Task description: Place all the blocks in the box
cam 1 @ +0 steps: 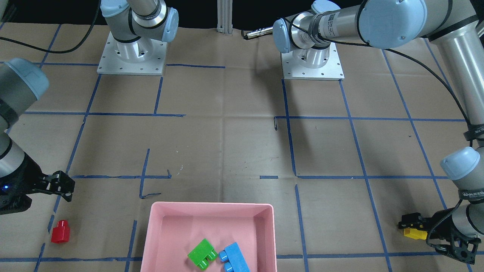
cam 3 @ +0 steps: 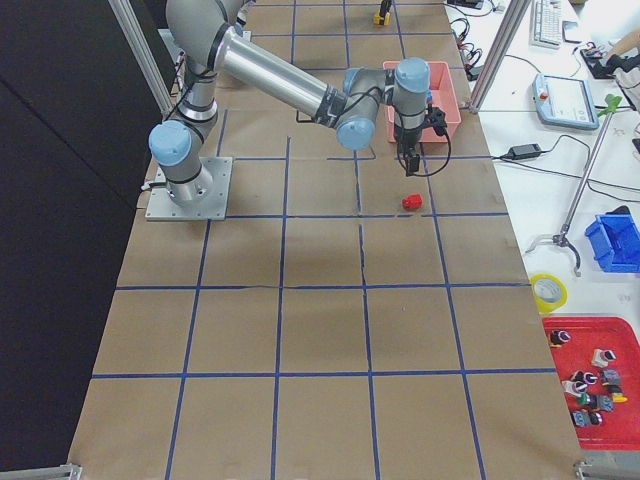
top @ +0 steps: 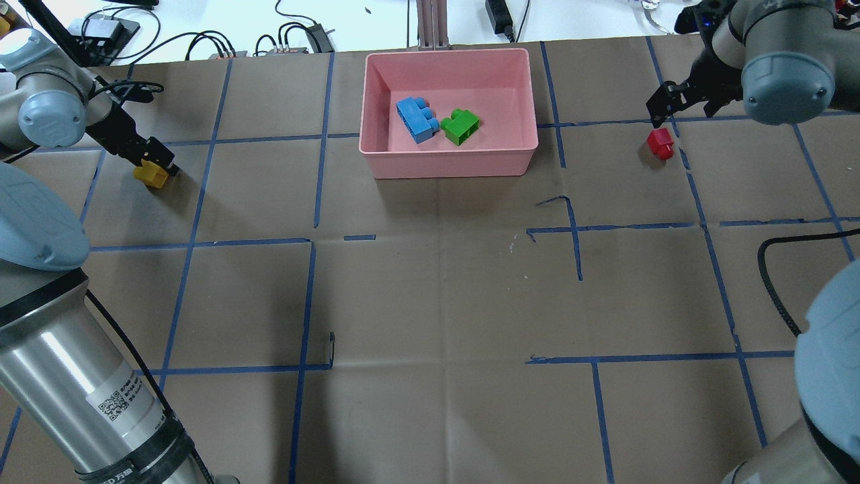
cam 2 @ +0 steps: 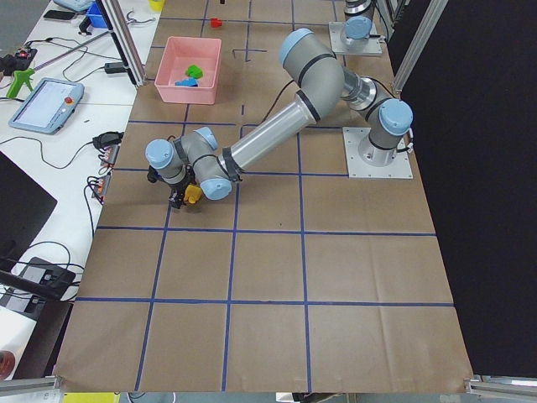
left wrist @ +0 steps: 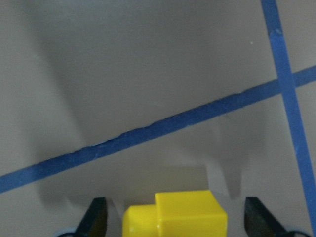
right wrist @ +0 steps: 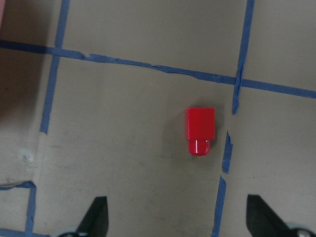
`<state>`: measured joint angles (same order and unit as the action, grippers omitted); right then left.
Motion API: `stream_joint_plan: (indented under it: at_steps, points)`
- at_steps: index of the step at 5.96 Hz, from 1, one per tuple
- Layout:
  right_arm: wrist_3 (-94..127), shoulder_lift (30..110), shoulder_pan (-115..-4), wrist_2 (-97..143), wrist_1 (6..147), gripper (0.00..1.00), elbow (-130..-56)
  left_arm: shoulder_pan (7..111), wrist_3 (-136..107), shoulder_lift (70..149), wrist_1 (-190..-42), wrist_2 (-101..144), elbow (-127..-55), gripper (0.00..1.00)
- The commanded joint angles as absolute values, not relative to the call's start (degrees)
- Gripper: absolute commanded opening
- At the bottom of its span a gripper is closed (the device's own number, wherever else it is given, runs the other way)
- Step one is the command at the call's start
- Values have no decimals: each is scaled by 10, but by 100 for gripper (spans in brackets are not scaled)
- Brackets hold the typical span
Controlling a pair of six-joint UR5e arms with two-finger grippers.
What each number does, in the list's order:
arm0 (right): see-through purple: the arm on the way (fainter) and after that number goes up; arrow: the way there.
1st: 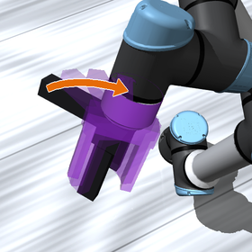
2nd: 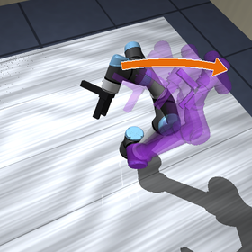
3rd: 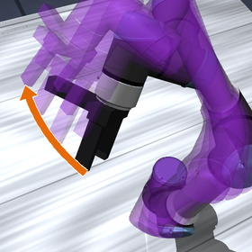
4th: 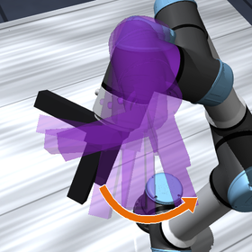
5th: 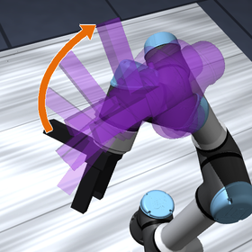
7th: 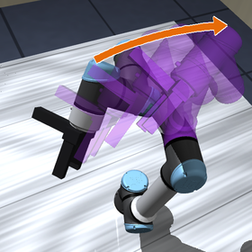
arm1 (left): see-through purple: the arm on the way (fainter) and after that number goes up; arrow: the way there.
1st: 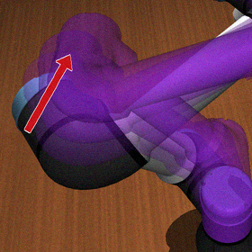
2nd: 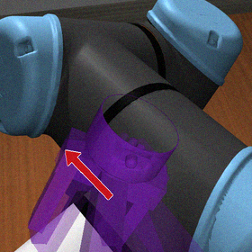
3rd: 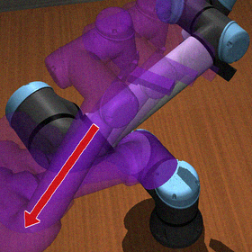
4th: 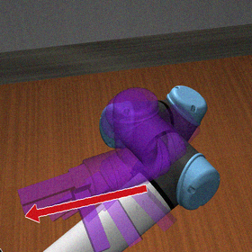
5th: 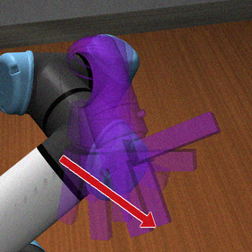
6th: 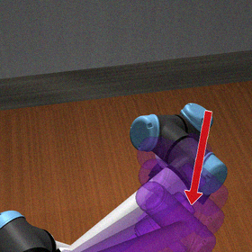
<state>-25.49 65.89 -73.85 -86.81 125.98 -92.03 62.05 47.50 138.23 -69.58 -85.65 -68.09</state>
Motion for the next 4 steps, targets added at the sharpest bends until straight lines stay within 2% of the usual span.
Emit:
stream_joint_plan:
  at_steps: [1,3,4]
  points:
    - [-262,610,-729,-856,1390,97,-974,617,477,1378,-697,-860,-686,91]
    - [-264,573,-727,-842,1411,96,-968,617,477,1371,-696,-860,-686,77]
    - [-264,561,-727,-842,1433,88,-973,618,477,1367,-697,-860,-686,66]
